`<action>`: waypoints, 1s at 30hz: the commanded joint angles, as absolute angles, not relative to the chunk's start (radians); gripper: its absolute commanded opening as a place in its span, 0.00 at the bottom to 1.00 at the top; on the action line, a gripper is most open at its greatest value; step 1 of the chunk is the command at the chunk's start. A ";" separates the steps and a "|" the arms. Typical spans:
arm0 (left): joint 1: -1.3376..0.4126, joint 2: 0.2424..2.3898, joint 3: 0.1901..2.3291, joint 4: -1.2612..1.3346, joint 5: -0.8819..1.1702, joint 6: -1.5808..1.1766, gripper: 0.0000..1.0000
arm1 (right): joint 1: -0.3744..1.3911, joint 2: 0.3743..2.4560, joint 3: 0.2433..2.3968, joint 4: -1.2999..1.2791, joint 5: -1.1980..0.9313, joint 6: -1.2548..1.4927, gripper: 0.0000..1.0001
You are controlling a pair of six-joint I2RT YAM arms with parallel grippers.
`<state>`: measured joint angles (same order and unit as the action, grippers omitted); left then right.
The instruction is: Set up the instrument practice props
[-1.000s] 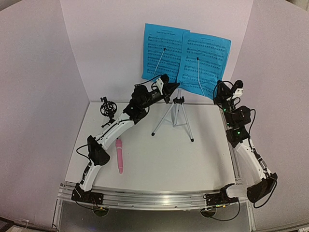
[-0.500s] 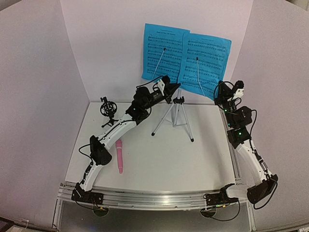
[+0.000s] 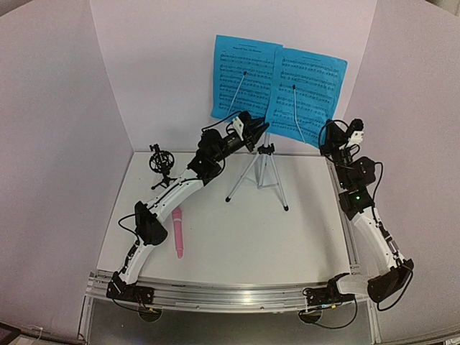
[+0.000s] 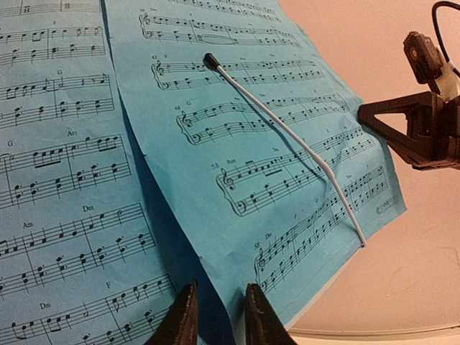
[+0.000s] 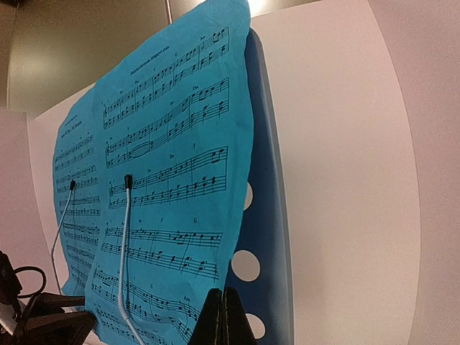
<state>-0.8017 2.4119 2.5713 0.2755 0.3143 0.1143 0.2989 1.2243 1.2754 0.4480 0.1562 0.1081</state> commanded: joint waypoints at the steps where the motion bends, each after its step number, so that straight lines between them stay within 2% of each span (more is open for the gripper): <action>1: -0.795 2.383 2.574 0.330 0.290 0.138 0.27 | 0.292 1.235 1.321 0.474 0.144 0.111 0.00; 19: -0.795 2.332 2.536 0.365 0.285 0.188 0.52 | 0.292 1.271 1.331 0.547 0.195 0.111 0.00; 30: -0.795 2.291 2.482 0.426 0.348 0.247 0.55 | 0.293 1.249 1.298 0.548 0.218 0.099 0.00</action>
<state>-0.7990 2.3891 2.5002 0.3624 0.3109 0.2119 0.2970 1.2716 1.2888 0.5087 0.1921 0.1054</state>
